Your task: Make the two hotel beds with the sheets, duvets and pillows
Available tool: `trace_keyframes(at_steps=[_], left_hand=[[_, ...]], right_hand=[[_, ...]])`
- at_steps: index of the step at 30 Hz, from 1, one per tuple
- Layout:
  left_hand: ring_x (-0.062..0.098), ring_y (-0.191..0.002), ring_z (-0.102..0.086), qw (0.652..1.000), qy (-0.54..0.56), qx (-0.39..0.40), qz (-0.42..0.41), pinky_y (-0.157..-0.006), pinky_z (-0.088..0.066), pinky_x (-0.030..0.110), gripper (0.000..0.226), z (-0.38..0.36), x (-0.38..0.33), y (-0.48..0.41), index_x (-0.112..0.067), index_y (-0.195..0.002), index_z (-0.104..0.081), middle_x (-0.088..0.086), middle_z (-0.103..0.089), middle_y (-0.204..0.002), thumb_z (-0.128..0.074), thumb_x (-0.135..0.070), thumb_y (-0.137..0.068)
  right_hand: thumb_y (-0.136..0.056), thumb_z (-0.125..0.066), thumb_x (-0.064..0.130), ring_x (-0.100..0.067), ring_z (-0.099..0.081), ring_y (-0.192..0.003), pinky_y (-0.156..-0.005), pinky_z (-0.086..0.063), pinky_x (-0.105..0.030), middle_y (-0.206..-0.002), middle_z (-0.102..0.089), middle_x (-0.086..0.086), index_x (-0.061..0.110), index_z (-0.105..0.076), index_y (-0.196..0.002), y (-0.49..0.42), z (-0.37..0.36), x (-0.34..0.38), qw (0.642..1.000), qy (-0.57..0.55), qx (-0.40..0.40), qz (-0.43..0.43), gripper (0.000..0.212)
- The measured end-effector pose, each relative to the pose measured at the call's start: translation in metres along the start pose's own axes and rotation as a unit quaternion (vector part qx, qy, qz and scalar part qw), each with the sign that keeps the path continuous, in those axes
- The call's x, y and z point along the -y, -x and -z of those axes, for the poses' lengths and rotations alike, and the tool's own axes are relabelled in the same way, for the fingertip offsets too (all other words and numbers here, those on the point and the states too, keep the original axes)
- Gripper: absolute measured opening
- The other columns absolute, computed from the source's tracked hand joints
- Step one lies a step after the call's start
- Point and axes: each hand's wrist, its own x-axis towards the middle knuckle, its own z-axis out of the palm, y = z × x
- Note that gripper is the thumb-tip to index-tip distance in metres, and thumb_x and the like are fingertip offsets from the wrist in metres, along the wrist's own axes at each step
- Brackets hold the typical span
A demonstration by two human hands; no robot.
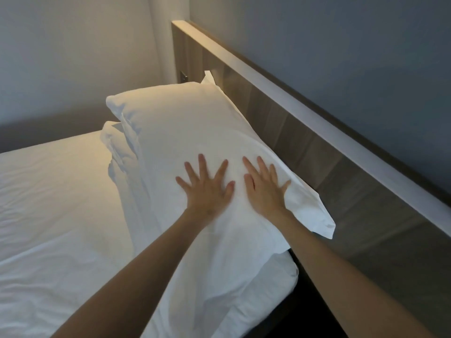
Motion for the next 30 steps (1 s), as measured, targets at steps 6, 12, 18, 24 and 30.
trace_keyframes(at_steps=[6,12,18,24,30], left_hand=[[0.046,-0.144,0.014,1.0,-0.011,-0.004,-0.012,-0.111,-0.002,0.067,0.059,-0.019,0.006,0.018,-0.048,-0.15,0.003,0.018,0.019,-0.158,-0.018,-0.06,-0.096],[0.042,-0.146,0.003,0.999,-0.015,0.037,-0.026,-0.115,-0.008,0.06,0.059,0.006,0.008,0.025,-0.039,-0.152,-0.002,0.013,0.007,-0.161,-0.02,-0.055,-0.098],[0.034,-0.148,0.001,0.998,-0.031,-0.005,-0.06,-0.118,-0.006,0.053,0.059,0.052,0.017,0.054,-0.03,-0.154,0.002,0.002,0.005,-0.163,-0.018,-0.048,-0.102],[0.031,-0.149,0.002,0.994,-0.025,-0.05,-0.092,-0.12,-0.005,0.051,0.063,0.1,0.025,0.097,-0.032,-0.154,0.001,0.001,0.005,-0.162,-0.018,-0.054,-0.099],[0.03,-0.149,-0.001,0.983,-0.012,-0.103,-0.152,-0.119,-0.002,0.051,0.066,0.147,0.047,0.151,-0.032,-0.154,-0.004,-0.001,0.002,-0.162,-0.01,-0.06,-0.095]], right_hand=[[-0.095,-0.016,0.067,-0.037,0.001,-0.148,-0.111,0.002,-0.069,-0.163,0.003,0.012,0.052,0.004,-0.149,0.015,-0.002,-0.056,0.975,-0.064,0.067,-0.2,0.059],[-0.099,-0.031,0.055,-0.032,-0.02,-0.145,-0.114,-0.019,-0.059,-0.161,-0.017,0.004,0.037,-0.014,-0.153,0.025,0.03,-0.056,0.993,-0.044,0.03,-0.106,0.059],[-0.101,-0.042,0.04,-0.027,-0.029,-0.142,-0.114,-0.029,-0.05,-0.158,-0.028,-0.001,0.029,-0.028,-0.151,0.057,0.07,-0.008,0.997,-0.032,-0.069,0.031,0.053],[-0.101,-0.041,0.041,-0.022,-0.03,-0.142,-0.115,-0.026,-0.045,-0.157,-0.03,0.003,0.034,-0.027,-0.15,0.113,0.107,0.045,0.989,-0.016,-0.121,0.087,0.051],[-0.101,-0.043,0.042,-0.022,-0.032,-0.142,-0.115,-0.027,-0.045,-0.156,-0.033,0.003,0.034,-0.028,-0.15,0.197,0.128,0.095,0.984,-0.015,-0.156,0.09,0.052]])
